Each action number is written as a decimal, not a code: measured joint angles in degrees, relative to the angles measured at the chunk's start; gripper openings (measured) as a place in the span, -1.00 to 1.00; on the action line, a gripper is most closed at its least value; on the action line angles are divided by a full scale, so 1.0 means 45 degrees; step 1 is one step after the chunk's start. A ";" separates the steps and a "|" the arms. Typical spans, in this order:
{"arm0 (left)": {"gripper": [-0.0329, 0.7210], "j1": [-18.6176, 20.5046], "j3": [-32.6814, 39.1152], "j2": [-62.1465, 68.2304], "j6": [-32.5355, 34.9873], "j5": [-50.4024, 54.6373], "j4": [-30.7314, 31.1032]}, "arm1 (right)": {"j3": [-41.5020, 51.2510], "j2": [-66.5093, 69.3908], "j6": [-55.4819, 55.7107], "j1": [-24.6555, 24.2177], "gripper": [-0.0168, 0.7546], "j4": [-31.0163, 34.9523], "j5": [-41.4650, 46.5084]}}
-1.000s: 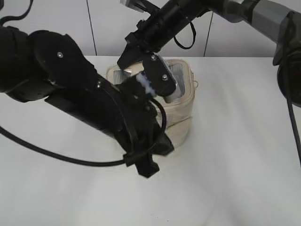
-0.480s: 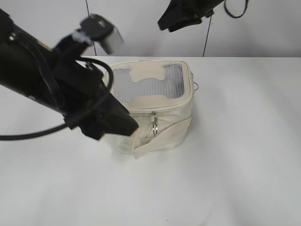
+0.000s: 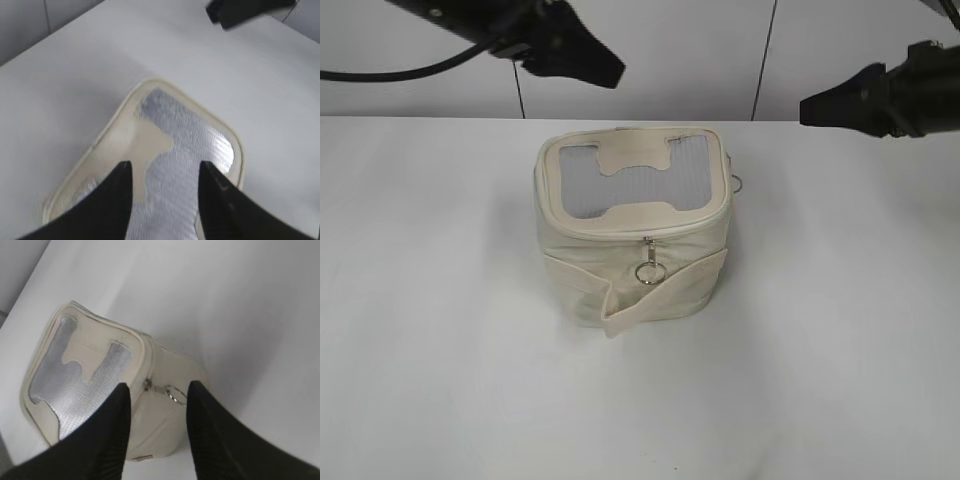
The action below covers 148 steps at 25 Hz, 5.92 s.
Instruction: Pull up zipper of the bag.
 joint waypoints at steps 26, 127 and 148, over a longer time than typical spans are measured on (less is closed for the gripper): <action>0.13 -0.0793 -0.8670 0.7729 -0.1053 0.3610 0.1889 | 0.4161 0.1272 -1.2191 0.0226 0.03 0.7222 0.0051; -0.36 -0.0864 -0.5360 0.2791 -0.7696 0.1949 0.3730 | 0.4600 -0.7152 1.0548 0.4761 0.27 -0.9874 0.0928; 0.10 -0.0692 0.9910 -2.1584 -1.2481 0.3307 0.9883 | 0.8408 -2.1162 1.2859 0.4719 0.46 -1.3394 0.3821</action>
